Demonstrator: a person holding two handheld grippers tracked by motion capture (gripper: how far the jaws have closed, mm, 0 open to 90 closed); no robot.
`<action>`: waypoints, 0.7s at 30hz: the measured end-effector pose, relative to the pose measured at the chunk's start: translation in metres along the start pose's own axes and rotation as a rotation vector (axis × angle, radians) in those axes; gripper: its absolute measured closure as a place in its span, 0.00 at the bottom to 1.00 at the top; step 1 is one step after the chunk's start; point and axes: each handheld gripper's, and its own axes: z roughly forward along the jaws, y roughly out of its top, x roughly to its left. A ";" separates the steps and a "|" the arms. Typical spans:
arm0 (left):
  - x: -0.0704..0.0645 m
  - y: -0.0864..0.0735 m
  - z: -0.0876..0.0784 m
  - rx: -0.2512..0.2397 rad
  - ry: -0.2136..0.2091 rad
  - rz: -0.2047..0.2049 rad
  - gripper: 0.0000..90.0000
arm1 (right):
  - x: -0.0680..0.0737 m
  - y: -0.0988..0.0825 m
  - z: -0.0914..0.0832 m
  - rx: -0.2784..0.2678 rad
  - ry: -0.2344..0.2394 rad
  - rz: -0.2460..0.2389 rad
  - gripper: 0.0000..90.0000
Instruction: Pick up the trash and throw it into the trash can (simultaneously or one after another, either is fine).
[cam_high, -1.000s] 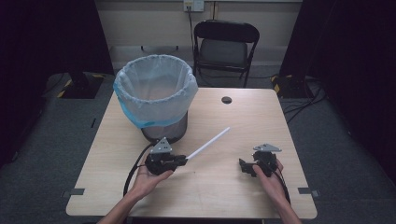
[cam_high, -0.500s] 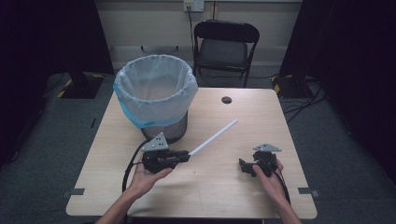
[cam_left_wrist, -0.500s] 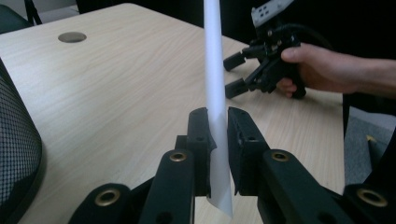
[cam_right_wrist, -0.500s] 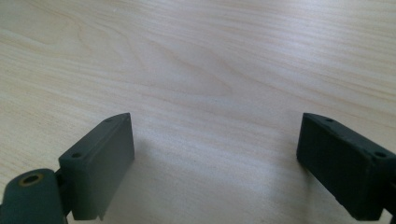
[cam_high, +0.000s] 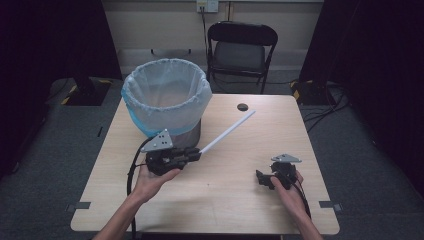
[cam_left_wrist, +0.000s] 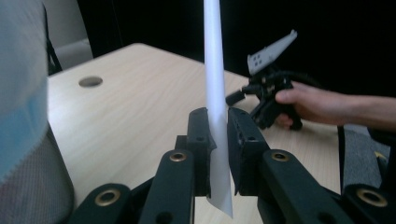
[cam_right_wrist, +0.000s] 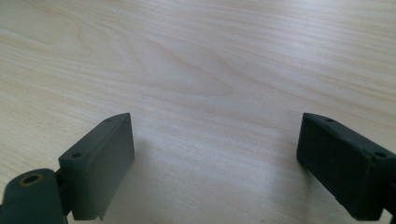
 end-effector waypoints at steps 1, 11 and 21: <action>0.001 0.003 -0.002 -0.011 0.001 0.000 0.89 | 0.000 0.000 0.000 0.000 0.000 0.000 0.12; 0.013 0.019 -0.029 -0.078 0.017 -0.001 0.89 | 0.000 0.000 0.000 0.000 0.000 0.000 0.12; 0.021 0.046 -0.043 -0.143 0.037 0.027 0.89 | 0.000 0.000 0.000 0.000 0.000 0.000 0.12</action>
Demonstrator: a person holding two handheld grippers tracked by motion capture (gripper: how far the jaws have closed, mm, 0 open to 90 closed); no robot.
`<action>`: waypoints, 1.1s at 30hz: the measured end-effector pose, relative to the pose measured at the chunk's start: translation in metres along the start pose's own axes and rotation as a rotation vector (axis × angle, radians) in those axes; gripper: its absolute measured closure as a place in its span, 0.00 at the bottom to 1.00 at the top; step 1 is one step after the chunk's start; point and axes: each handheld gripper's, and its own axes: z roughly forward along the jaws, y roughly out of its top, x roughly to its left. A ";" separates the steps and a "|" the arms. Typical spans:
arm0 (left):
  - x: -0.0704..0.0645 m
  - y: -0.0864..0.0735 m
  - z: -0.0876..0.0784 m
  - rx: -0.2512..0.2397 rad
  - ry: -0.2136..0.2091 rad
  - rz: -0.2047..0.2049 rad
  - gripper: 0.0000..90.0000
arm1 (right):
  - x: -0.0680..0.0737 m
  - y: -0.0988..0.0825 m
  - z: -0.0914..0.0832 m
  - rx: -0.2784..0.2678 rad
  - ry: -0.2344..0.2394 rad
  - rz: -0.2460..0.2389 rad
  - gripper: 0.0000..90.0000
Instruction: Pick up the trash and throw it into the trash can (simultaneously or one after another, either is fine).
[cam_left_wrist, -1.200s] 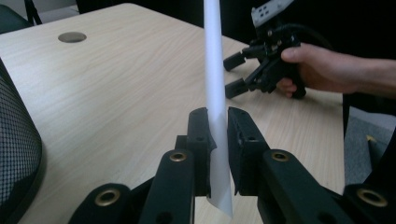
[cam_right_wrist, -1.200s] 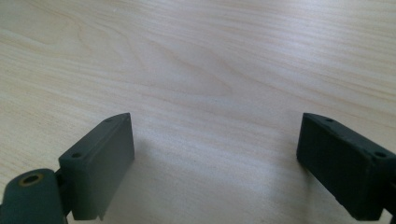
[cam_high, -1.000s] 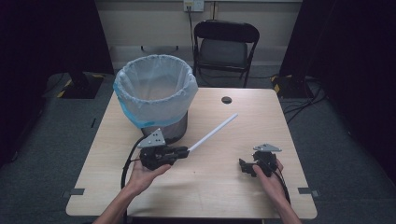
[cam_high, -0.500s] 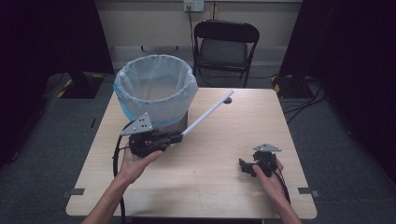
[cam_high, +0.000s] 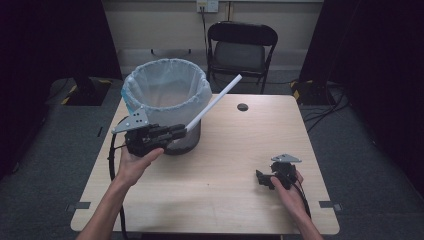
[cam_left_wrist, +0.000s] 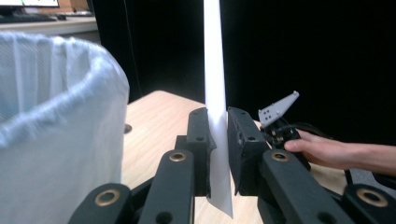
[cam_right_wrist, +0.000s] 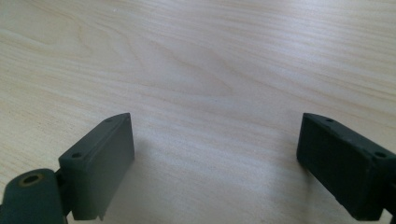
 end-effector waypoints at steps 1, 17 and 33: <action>0.000 0.000 0.000 0.000 0.000 0.000 0.89 | 0.000 0.000 0.000 0.000 0.000 0.000 0.12; 0.023 0.027 -0.009 -0.074 0.043 -0.011 0.89 | 0.000 0.000 0.000 0.000 0.000 0.000 0.12; 0.042 0.040 -0.016 -0.085 0.103 -0.002 0.89 | 0.000 0.000 0.000 0.000 0.000 0.000 0.12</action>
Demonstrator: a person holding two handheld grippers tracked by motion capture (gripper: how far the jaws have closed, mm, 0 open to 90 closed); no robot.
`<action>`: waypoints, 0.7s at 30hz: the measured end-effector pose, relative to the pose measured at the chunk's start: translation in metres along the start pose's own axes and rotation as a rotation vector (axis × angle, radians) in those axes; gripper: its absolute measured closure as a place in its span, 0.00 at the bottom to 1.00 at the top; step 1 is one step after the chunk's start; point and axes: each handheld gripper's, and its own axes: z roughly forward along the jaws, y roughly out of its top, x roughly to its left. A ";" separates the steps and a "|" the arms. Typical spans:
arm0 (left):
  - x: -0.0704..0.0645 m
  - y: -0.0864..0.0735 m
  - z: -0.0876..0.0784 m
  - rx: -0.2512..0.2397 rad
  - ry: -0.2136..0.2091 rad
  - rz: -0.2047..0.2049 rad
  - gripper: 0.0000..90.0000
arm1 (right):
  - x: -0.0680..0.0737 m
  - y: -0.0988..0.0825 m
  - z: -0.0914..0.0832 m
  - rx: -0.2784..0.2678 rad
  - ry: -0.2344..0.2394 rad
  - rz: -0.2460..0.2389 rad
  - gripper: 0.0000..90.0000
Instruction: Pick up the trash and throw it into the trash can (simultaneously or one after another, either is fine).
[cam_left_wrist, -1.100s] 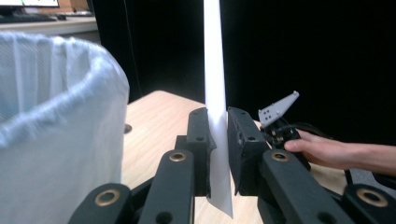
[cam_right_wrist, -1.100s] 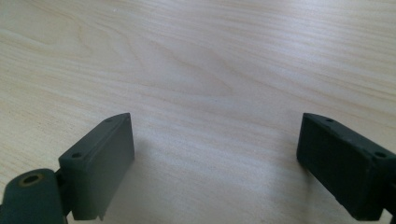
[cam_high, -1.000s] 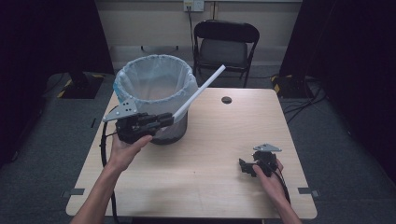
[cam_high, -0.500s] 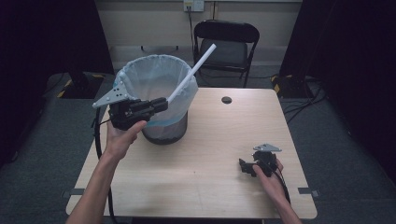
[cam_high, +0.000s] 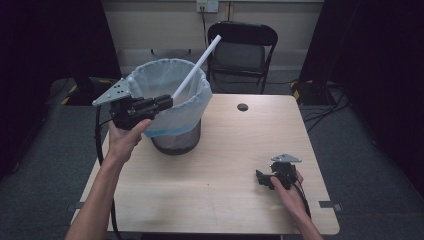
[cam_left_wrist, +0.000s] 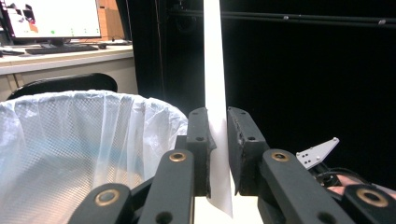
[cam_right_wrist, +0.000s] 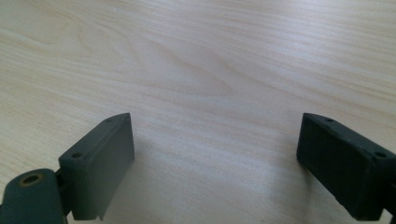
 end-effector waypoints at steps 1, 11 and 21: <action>0.001 0.002 0.001 0.002 0.001 0.001 0.89 | 0.000 0.000 0.000 0.000 0.000 0.000 0.12; 0.020 0.010 0.000 -0.011 0.049 -0.008 0.89 | 0.000 0.000 0.000 0.000 0.000 0.000 0.12; 0.038 0.013 -0.003 -0.013 0.075 -0.025 0.89 | 0.000 0.000 0.000 0.000 0.000 0.000 0.12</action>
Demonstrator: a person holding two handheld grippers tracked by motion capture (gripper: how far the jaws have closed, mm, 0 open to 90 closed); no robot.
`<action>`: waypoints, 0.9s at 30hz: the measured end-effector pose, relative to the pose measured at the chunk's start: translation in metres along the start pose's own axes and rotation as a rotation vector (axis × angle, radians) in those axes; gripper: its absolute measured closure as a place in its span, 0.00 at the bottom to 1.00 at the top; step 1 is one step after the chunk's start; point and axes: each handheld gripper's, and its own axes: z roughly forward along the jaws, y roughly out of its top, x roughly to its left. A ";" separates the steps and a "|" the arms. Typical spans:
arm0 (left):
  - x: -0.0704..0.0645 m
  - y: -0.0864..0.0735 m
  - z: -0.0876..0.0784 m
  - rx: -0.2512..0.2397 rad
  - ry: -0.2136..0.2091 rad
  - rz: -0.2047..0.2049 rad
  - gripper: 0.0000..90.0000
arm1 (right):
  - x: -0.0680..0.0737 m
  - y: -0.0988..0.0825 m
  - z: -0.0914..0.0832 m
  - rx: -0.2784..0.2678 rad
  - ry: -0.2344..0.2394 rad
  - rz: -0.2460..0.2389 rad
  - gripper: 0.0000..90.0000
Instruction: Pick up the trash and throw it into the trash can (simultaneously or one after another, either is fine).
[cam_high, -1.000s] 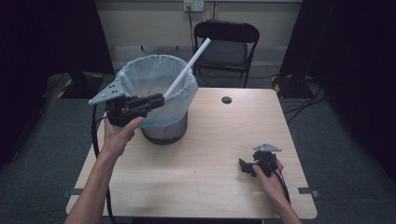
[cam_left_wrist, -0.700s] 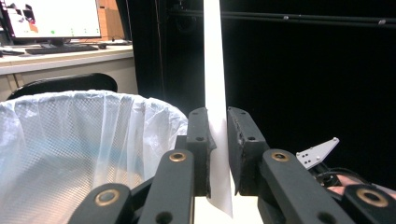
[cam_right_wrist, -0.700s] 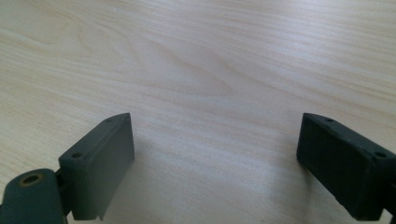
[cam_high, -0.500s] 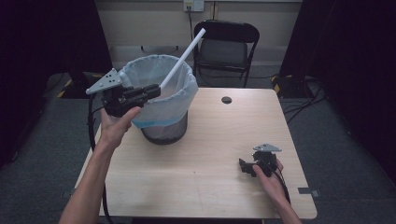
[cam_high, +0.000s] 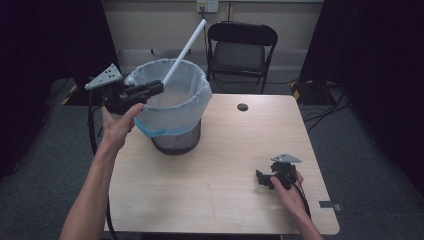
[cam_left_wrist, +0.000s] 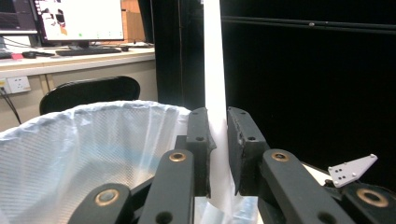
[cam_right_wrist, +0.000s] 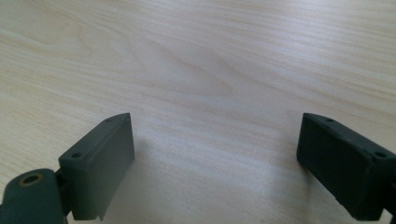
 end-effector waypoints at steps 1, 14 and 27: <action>0.004 0.002 0.001 0.004 0.006 -0.001 0.89 | 0.000 0.000 0.000 0.000 0.000 0.000 0.12; 0.031 -0.001 0.002 0.051 0.036 -0.044 0.89 | 0.000 0.000 0.000 0.000 0.000 0.000 0.12; 0.029 0.001 0.000 0.048 0.075 -0.049 0.53 | 0.000 0.000 0.000 0.000 0.000 0.000 0.12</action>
